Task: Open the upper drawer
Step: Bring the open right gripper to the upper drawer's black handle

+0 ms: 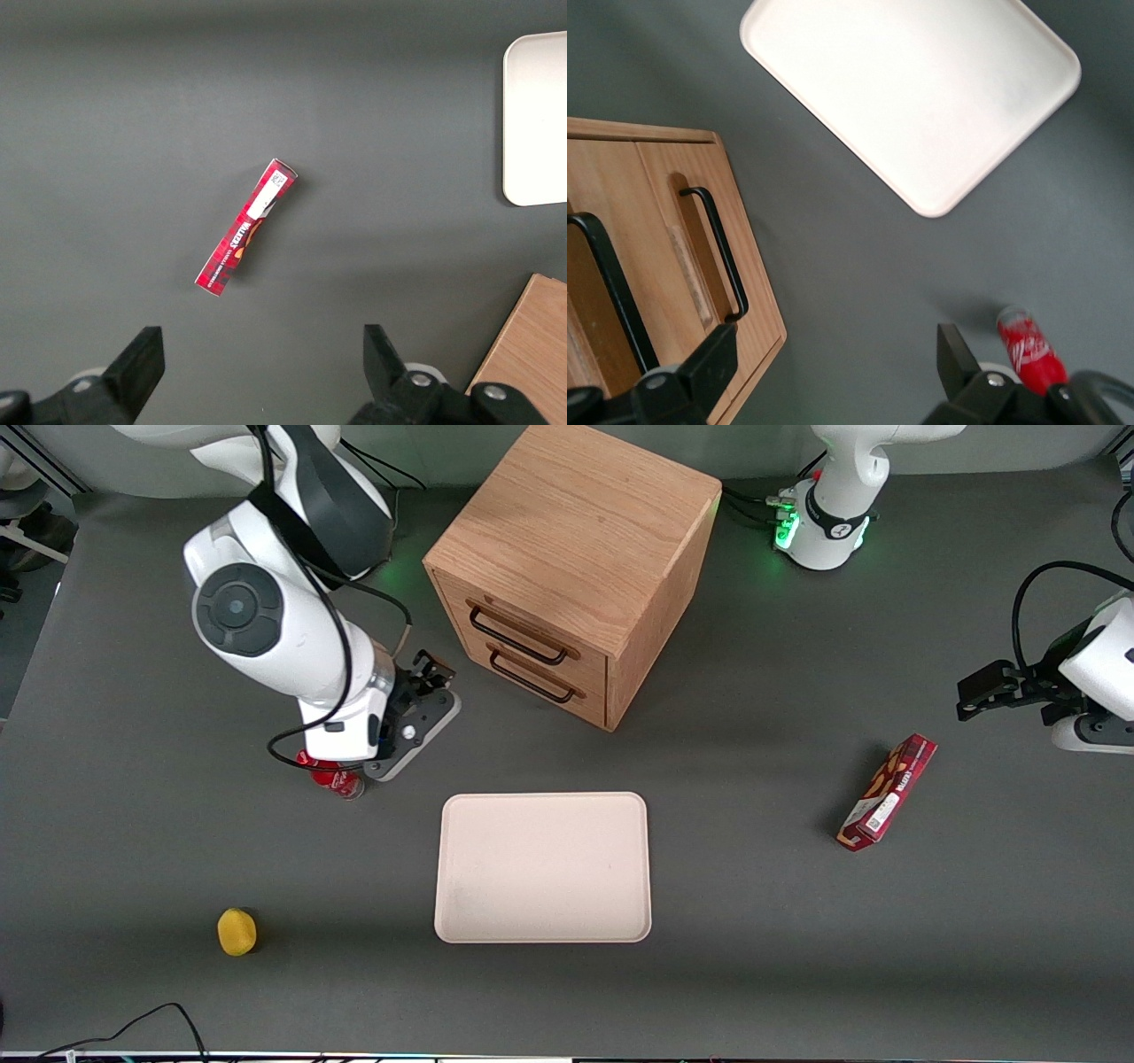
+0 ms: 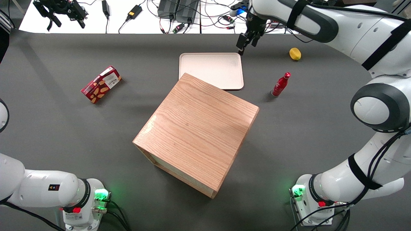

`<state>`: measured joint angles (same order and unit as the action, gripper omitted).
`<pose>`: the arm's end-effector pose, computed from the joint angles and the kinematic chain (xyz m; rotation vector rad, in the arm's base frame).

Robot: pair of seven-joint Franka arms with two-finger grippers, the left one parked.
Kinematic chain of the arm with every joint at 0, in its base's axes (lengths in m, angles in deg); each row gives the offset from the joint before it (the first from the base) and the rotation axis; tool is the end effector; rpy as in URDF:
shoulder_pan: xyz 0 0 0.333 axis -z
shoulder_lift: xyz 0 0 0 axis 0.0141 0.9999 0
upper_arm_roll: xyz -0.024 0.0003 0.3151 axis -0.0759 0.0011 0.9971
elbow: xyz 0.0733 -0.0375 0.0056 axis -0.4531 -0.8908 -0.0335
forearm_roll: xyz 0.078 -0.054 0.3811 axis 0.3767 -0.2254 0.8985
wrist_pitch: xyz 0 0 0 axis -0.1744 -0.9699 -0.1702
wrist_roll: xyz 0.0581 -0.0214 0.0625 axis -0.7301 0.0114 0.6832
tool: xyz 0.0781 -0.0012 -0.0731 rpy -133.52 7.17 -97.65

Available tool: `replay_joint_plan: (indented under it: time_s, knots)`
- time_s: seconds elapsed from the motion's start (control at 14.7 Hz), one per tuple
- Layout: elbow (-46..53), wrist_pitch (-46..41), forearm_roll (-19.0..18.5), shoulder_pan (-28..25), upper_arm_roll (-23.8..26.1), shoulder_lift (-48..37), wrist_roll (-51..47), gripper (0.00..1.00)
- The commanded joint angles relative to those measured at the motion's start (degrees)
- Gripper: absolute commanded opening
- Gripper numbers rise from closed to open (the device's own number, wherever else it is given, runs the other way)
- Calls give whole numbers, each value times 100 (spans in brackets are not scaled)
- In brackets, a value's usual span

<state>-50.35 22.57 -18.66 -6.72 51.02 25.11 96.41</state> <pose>0.5788 0.2941 0.5069 -2.8304 -1.0253 0.1998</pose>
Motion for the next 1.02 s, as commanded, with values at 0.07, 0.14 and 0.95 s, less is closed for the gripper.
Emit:
replay_joint_plan:
  time_s: [0.07, 0.14, 0.95]
  knots:
    - [-55, -213, 14, -6, 24, -151, -346, 100]
    - [-63, -239, -3, -6, 24, -177, -346, 100]
    - [-89, -635, -258, -138, 349, -230, -223, 100]
